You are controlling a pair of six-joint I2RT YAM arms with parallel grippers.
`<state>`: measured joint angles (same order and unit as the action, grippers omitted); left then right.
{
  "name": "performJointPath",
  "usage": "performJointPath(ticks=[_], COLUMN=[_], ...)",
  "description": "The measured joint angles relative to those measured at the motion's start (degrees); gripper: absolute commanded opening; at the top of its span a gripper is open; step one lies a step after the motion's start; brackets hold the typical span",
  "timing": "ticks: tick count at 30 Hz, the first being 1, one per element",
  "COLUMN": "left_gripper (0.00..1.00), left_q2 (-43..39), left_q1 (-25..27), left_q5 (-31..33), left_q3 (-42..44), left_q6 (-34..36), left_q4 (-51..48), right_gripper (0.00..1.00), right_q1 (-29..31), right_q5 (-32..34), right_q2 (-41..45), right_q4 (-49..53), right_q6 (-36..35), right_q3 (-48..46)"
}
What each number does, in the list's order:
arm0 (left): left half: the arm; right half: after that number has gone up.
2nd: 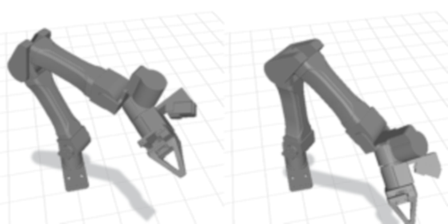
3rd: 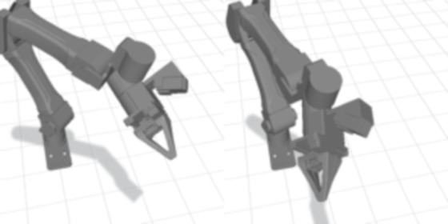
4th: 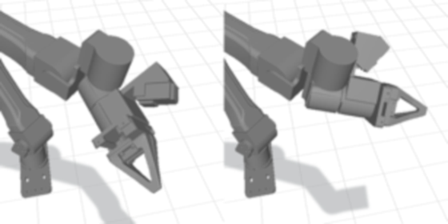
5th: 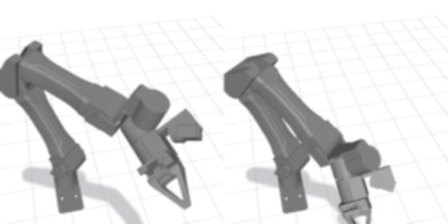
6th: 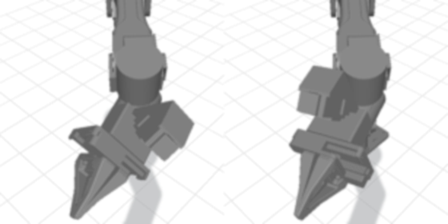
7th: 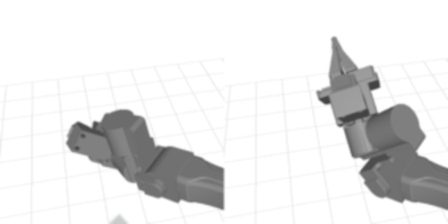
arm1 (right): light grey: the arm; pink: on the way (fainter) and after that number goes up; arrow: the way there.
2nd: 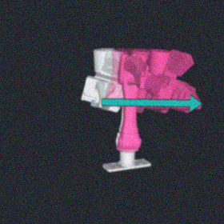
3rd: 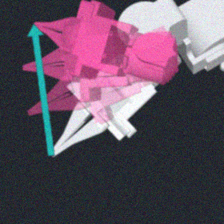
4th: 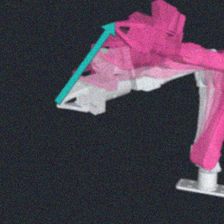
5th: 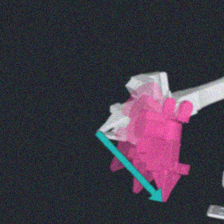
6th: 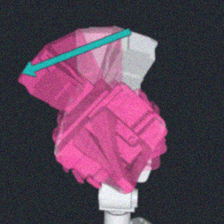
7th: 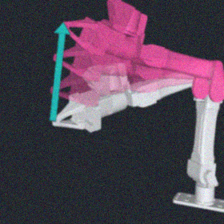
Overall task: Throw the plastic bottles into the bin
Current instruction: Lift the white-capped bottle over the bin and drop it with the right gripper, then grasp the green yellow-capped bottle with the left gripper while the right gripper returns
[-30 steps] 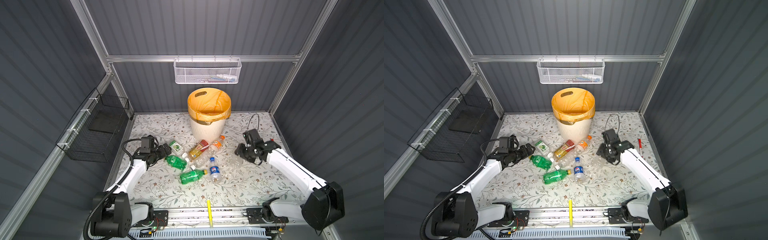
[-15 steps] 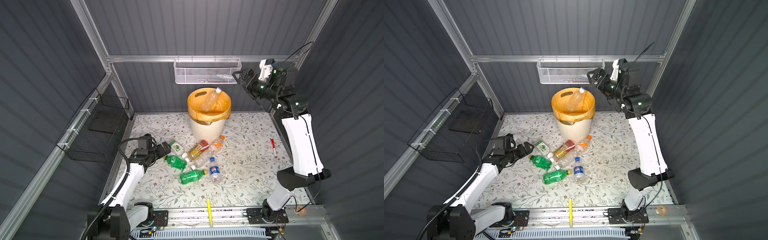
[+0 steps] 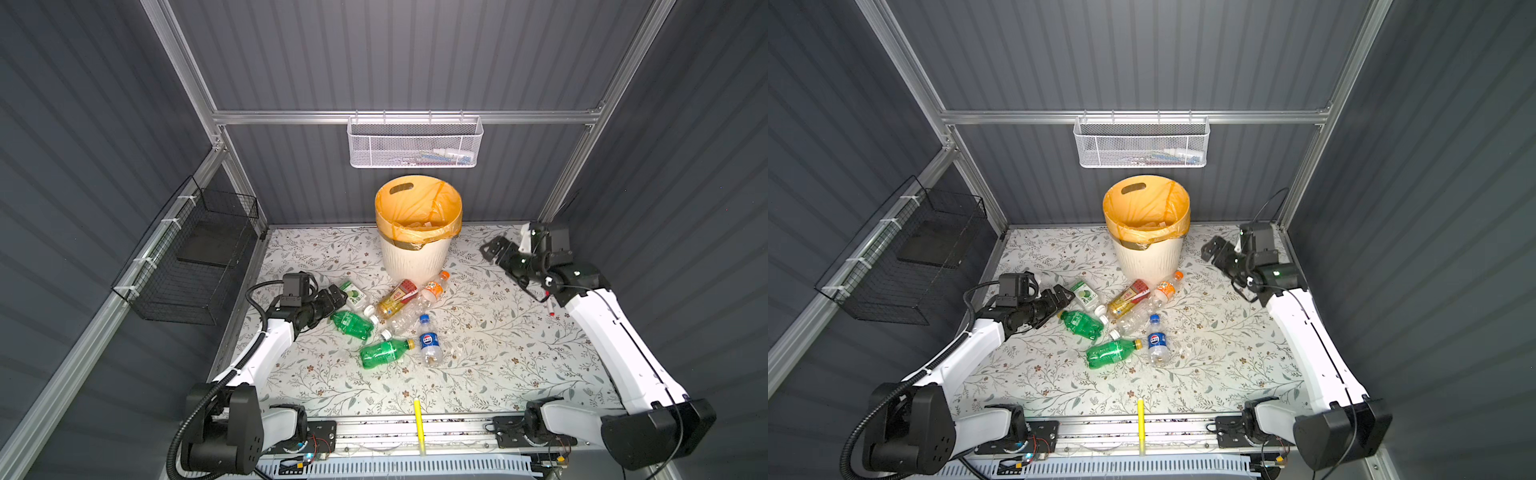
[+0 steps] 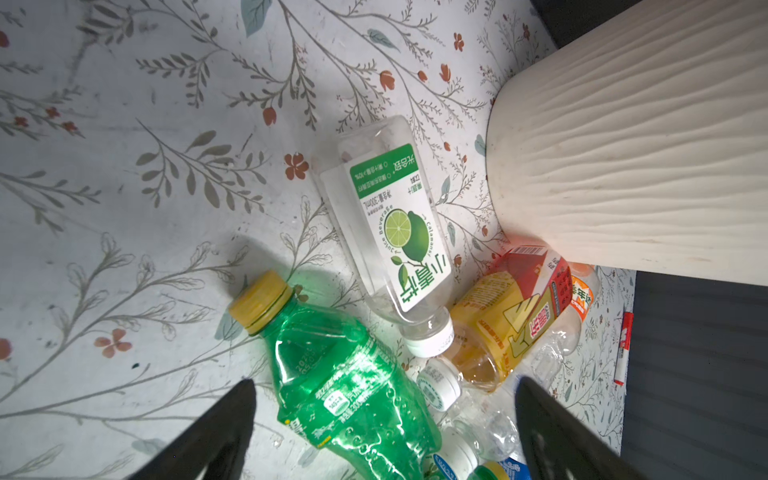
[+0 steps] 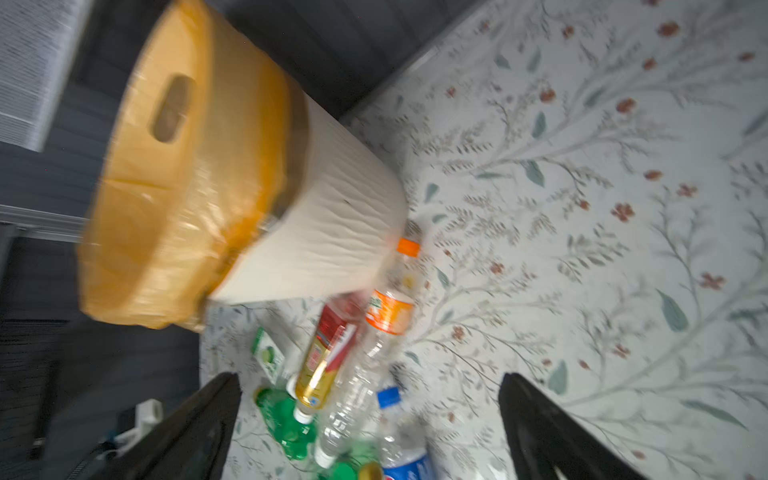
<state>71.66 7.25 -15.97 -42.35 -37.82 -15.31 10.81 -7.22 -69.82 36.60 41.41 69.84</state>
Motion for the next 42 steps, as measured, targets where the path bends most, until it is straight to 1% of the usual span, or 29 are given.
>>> performJointPath(ticks=[2,4,7,12,14,19,24,28,36,42], left_gripper=[0.96,0.96,0.95,0.96,0.97,0.97,0.97,0.99,0.99,0.99], left_q2=[0.9,1.7,2.8,3.1,2.4,-1.3,-1.4,-1.2,4.1,8.4], left_q1=[1.0,2.0,3.6,5.3,5.8,6.1,6.3,6.3,7.1,7.4], left_q5=[0.0,0.0,0.2,0.7,1.2,2.0,1.9,2.0,2.5,3.9], left_q3=[0.0,0.0,0.0,0.0,0.7,4.2,6.9,7.4,6.3,2.0], left_q6=[-0.4,-0.9,-1.9,-4.3,-5.7,-9.7,-14.8,-18.3,-21.2,-21.6], left_q4=[0.0,0.0,0.0,-0.4,-1.0,-2.6,-2.1,-1.3,-1.5,-4.5], right_gripper=[0.99,0.99,0.99,0.99,0.99,0.99,0.99,0.99,0.99,0.99], right_q1=[0.0,0.0,0.0,0.0,0.0,0.0,0.0,0.0,0.0,0.0], right_q5=[0.6,0.9,1.0,1.0,0.8,0.2,-1.7,-1.9,-2.8,-3.6], right_q2=[0.6,0.6,0.7,0.3,-1.0,-4.0,-4.9,-4.9,-4.9,-4.9], right_q4=[0.0,0.1,0.3,-0.4,-0.3,-2.0,-4.5,-5.5,-7.7,-10.8], right_q6=[-0.5,-0.9,-1.3,-2.5,-3.1,-3.5,-3.1,-3.1,-3.0,-2.2], right_q3=[-6.8,-11.6,-15.1,-15.1,-14.3,-13.3,-14.0,-14.9,-16.5,-19.6])
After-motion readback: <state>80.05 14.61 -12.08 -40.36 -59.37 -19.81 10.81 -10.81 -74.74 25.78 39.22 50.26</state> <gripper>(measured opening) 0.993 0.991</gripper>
